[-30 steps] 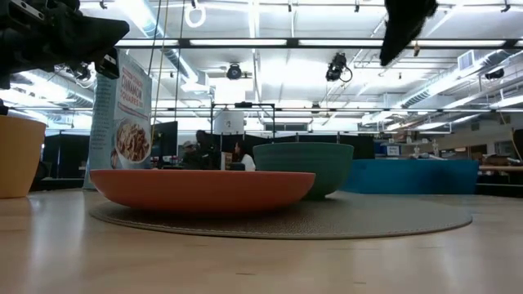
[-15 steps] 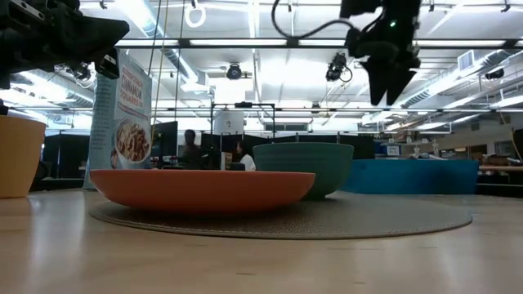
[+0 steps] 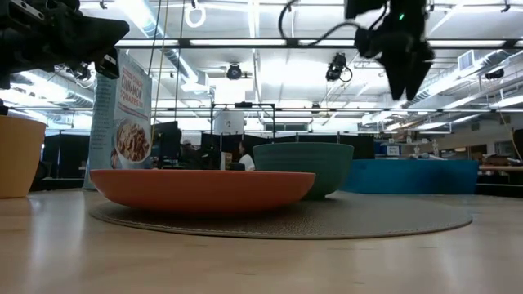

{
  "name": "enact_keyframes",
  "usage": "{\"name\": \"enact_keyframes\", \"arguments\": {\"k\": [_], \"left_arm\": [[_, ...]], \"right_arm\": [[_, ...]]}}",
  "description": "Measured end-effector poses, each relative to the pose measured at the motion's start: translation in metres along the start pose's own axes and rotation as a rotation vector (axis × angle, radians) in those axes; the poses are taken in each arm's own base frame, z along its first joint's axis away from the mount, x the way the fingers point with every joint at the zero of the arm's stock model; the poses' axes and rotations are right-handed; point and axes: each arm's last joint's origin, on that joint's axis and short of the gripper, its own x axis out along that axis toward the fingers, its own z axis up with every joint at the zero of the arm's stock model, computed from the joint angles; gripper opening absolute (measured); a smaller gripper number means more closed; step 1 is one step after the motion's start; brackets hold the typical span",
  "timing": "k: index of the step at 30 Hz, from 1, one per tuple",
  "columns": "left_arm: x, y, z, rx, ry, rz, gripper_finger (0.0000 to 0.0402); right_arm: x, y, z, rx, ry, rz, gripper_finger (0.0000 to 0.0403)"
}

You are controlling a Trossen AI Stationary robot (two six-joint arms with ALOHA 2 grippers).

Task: Arrange a breakfast setting
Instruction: Put the spoon on the middle left round table mat

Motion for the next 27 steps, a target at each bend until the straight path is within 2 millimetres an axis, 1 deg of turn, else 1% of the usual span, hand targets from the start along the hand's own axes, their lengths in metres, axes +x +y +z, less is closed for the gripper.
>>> {"name": "enact_keyframes", "arguments": {"k": [5, 9, 13, 18, 22, 27], "left_arm": [[0.000, 0.000, 0.000, 0.000, -0.001, 0.000, 0.0009], [0.000, 0.000, 0.000, 0.000, 0.000, 0.000, 0.0009], [0.000, 0.000, 0.000, 0.000, 0.000, 0.000, 0.0009], [0.000, 0.000, 0.000, 0.000, 0.000, 0.000, 0.0009], [0.000, 0.000, 0.000, 0.000, 0.000, 0.000, 0.0009], [0.000, 0.000, 0.000, 0.000, 0.000, 0.000, 0.0009]], "right_arm": [[-0.023, 0.036, -0.043, -0.046, -0.011, 0.114, 0.0394], [-0.035, 0.063, -0.083, -0.074, 0.046, 0.193, 0.0394], [-0.044, 0.084, -0.126, -0.082, 0.205, 0.261, 0.0393], [-0.055, 0.105, -0.175, -0.099, 0.445, 0.269, 0.0388], [-0.060, 0.116, -0.202, -0.101, 0.620, 0.221, 0.0381], [-0.063, 0.125, -0.226, -0.128, 0.727, 0.161, 0.0369]]}}
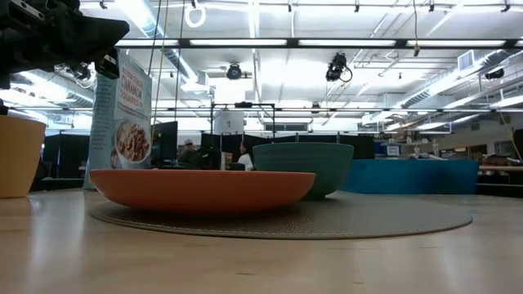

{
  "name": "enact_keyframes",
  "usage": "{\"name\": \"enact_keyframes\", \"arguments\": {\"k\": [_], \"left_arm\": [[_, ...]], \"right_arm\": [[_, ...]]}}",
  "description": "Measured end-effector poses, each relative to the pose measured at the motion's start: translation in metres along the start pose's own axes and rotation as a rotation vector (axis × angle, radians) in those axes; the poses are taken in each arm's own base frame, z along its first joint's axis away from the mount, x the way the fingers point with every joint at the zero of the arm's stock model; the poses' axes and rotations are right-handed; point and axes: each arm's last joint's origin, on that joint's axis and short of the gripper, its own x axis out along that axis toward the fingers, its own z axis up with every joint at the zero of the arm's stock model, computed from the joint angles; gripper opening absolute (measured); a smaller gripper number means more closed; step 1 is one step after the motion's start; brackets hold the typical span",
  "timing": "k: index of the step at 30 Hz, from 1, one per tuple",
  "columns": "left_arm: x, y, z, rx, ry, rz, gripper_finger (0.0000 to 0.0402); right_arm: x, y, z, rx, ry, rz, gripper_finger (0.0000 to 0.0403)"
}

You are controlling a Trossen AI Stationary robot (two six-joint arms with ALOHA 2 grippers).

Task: Arrange a breakfast setting
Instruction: Put the spoon on the middle left round table mat

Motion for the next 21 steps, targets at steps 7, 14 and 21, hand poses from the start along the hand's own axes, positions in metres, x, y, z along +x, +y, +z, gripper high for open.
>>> {"name": "enact_keyframes", "arguments": {"k": [7, 14, 21], "left_arm": [[0.000, 0.000, 0.000, 0.000, 0.000, 0.000, 0.0009], [0.000, 0.000, 0.000, 0.000, 0.000, 0.000, 0.0009], [0.000, 0.000, 0.000, 0.000, 0.000, 0.000, 0.0009]], "right_arm": [[0.014, 0.008, -0.009, -0.027, 0.018, -0.040, 0.0350], [0.022, 0.012, -0.022, -0.098, -0.001, -0.002, 0.0347], [0.030, 0.010, -0.033, -0.182, -0.111, -0.018, 0.0347]]}}
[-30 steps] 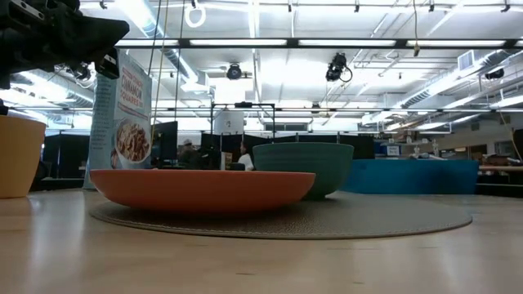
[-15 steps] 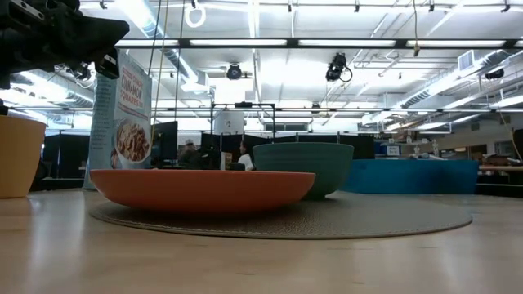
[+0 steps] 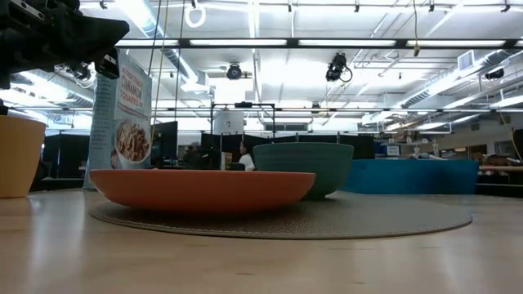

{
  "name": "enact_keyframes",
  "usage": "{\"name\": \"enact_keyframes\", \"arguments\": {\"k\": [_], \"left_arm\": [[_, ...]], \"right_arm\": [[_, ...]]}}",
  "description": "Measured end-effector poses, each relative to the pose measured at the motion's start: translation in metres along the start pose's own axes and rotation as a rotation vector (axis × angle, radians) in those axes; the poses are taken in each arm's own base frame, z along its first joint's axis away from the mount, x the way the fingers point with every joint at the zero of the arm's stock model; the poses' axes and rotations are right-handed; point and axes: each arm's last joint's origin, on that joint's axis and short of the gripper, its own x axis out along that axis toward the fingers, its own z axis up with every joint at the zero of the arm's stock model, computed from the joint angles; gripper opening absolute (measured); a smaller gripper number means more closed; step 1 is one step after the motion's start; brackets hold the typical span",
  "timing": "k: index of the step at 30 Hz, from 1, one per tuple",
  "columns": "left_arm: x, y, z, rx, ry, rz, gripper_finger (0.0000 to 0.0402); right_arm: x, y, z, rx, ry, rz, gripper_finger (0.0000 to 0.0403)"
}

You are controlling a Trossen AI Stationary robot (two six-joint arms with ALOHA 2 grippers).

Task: Arrange a breakfast setting
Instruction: Put the spoon on the middle left round table mat

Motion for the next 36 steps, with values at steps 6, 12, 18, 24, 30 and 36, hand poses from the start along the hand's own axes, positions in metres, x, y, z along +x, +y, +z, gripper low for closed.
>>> {"name": "enact_keyframes", "arguments": {"k": [6, 12, 18, 24, 30, 36], "left_arm": [[0.000, 0.000, 0.000, 0.000, 0.000, 0.000, 0.0009], [0.000, 0.000, 0.000, 0.000, 0.000, 0.000, 0.0009], [0.000, 0.000, 0.000, 0.000, 0.000, 0.000, 0.0009], [0.000, 0.000, 0.000, 0.000, 0.000, 0.000, 0.0009], [0.000, 0.000, 0.000, 0.000, 0.000, 0.000, 0.0009], [0.000, 0.000, 0.000, 0.000, 0.000, 0.000, 0.0009]], "right_arm": [[0.005, -0.002, -0.009, -0.082, -0.061, -0.026, 0.0321], [0.010, -0.005, -0.019, -0.125, -0.125, -0.058, 0.0233], [0.011, -0.005, -0.020, -0.130, -0.127, -0.062, 0.0152], [0.011, -0.006, -0.021, -0.112, -0.119, -0.067, 0.0100], [0.011, -0.006, -0.020, -0.108, -0.116, -0.067, 0.0079], [0.002, -0.003, -0.023, -0.110, -0.125, -0.036, 0.0055]]}}
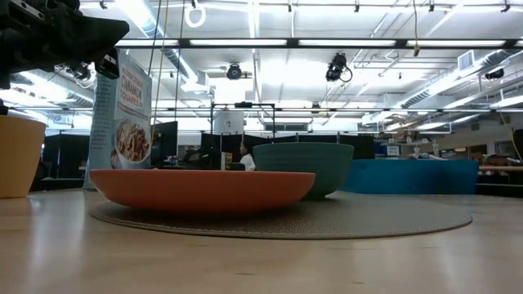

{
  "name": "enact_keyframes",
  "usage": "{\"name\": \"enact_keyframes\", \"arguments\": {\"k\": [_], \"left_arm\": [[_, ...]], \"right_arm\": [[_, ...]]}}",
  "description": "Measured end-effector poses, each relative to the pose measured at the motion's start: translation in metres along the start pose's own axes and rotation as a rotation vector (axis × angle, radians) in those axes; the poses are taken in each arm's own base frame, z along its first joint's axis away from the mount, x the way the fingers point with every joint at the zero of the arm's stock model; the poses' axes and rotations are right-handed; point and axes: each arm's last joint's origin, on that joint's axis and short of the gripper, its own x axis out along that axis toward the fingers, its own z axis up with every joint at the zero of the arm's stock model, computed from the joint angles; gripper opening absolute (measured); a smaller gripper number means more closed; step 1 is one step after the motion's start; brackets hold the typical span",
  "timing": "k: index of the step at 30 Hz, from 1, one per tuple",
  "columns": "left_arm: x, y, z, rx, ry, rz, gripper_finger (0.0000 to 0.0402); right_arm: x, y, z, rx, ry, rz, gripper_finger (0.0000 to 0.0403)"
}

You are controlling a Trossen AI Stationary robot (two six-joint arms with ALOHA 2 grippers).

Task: Arrange a breakfast setting
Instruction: Put the spoon on the middle left round table mat

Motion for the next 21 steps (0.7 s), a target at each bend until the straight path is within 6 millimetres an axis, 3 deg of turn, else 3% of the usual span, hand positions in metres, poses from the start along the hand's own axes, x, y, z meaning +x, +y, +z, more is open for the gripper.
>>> {"name": "enact_keyframes", "arguments": {"k": [7, 16, 21], "left_arm": [[0.000, 0.000, 0.000, 0.000, 0.000, 0.000, 0.0009], [0.000, 0.000, 0.000, 0.000, 0.000, 0.000, 0.0009], [0.000, 0.000, 0.000, 0.000, 0.000, 0.000, 0.0009]], "right_arm": [[-0.018, -0.002, -0.003, 0.030, -0.066, 0.000, 0.0013], [-0.021, -0.003, -0.004, 0.037, -0.068, -0.012, 0.0026], [-0.021, -0.004, -0.004, 0.043, -0.069, -0.022, 0.0012]]}}
